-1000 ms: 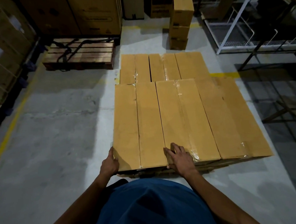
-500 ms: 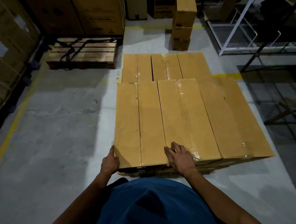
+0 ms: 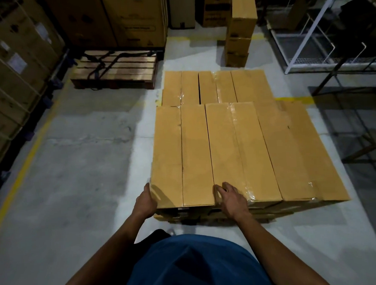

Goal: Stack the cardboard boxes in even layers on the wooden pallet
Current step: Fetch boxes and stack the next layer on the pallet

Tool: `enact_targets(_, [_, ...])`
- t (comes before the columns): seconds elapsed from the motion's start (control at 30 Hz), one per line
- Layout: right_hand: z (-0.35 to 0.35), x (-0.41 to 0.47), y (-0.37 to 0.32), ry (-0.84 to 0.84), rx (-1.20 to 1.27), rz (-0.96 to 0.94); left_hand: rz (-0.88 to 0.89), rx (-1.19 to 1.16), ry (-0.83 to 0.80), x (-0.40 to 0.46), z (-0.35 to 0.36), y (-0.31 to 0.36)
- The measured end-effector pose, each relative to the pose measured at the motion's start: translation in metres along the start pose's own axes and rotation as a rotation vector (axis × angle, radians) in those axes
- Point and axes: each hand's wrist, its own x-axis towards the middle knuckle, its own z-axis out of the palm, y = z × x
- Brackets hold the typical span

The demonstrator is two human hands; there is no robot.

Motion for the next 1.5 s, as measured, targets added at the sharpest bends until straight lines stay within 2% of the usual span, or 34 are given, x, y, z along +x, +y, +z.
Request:
enact_targets(0.13, [0.004,-0.014,0.002,0.059,0.037,0.017,-0.004,-0.006,0.063,-0.008,0.001,-0.001])
enact_targets(0.27, [0.011,-0.025,0.0,0.096,0.095,0.031,-0.028,-0.034,0.049,-0.019,0.008,-0.007])
enact_targets(0.6, [0.003,-0.049,-0.011,0.221,0.201,0.089,0.075,-0.053,0.04,-0.03,0.01,-0.009])
enact_targets(0.9, [-0.007,-0.091,-0.032,0.344,0.284,0.177,0.32,-0.098,0.031,-0.042,0.006,0.024])
enact_targets(1.1, [0.0,-0.138,-0.034,0.451,0.347,0.252,0.496,-0.024,-0.058,-0.067,0.038,0.052])
enact_targets(1.27, [-0.002,-0.179,-0.01,0.497,0.328,0.395,0.619,0.025,-0.134,-0.11,0.068,0.094])
enact_targets(1.5, [0.005,-0.213,0.05,0.574,0.39,0.48,0.741,0.069,-0.187,-0.149,0.111,0.136])
